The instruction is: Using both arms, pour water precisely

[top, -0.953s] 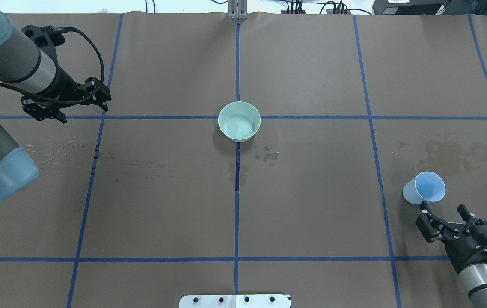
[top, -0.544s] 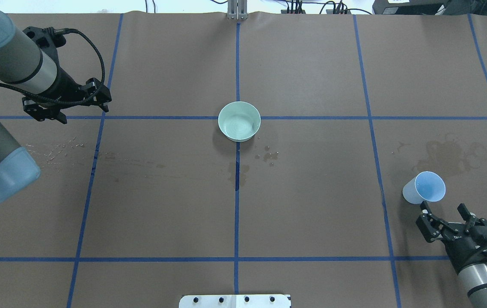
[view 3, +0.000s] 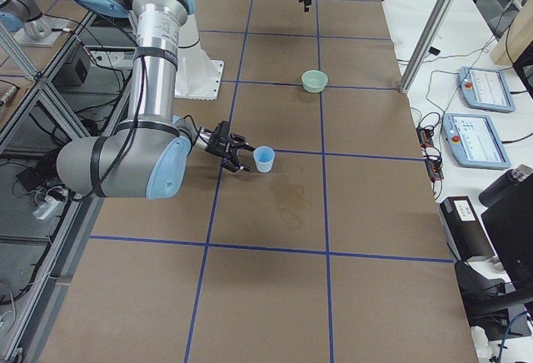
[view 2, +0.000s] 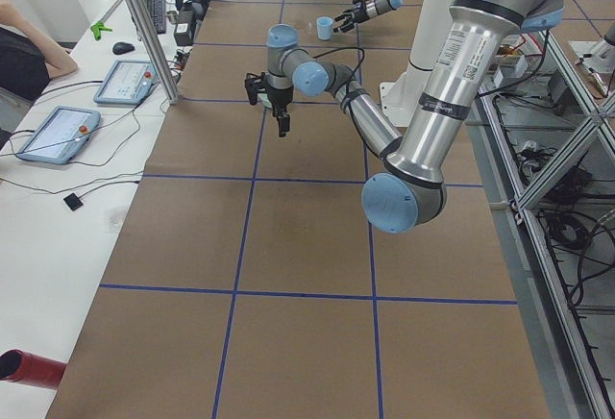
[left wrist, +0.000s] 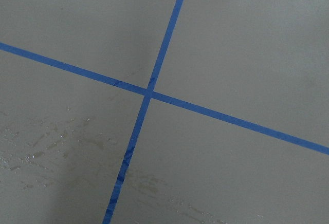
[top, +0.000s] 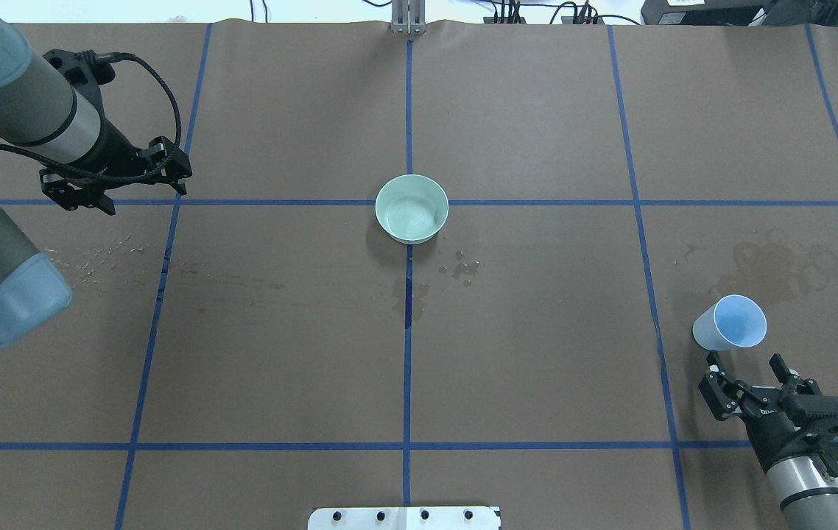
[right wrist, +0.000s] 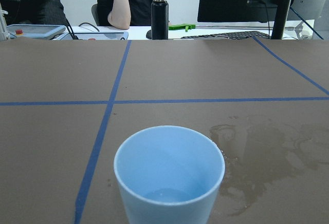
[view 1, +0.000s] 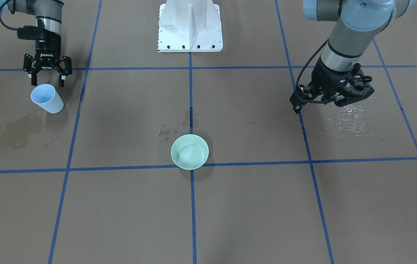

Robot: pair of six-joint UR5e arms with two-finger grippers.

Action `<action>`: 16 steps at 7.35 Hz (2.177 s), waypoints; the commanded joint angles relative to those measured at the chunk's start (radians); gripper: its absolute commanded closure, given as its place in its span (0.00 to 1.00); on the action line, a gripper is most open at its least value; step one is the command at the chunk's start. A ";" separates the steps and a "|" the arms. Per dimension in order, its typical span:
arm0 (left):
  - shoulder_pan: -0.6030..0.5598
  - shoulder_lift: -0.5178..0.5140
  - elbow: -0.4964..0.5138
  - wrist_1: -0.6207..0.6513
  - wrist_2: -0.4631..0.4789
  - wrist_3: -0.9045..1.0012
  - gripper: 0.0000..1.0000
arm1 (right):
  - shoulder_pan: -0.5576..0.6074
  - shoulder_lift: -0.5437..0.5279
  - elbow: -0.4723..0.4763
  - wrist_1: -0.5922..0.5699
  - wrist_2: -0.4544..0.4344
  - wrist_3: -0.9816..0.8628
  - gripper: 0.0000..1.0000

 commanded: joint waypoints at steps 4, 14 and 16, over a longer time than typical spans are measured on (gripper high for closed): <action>0.000 -0.001 0.006 -0.002 -0.002 0.000 0.00 | 0.036 0.010 -0.001 0.009 0.008 -0.066 0.01; 0.000 -0.003 0.008 -0.002 -0.002 -0.009 0.00 | 0.112 0.080 -0.036 0.012 0.040 -0.149 0.01; 0.002 -0.005 0.009 -0.002 -0.002 -0.011 0.00 | 0.140 0.091 -0.060 0.014 0.071 -0.154 0.01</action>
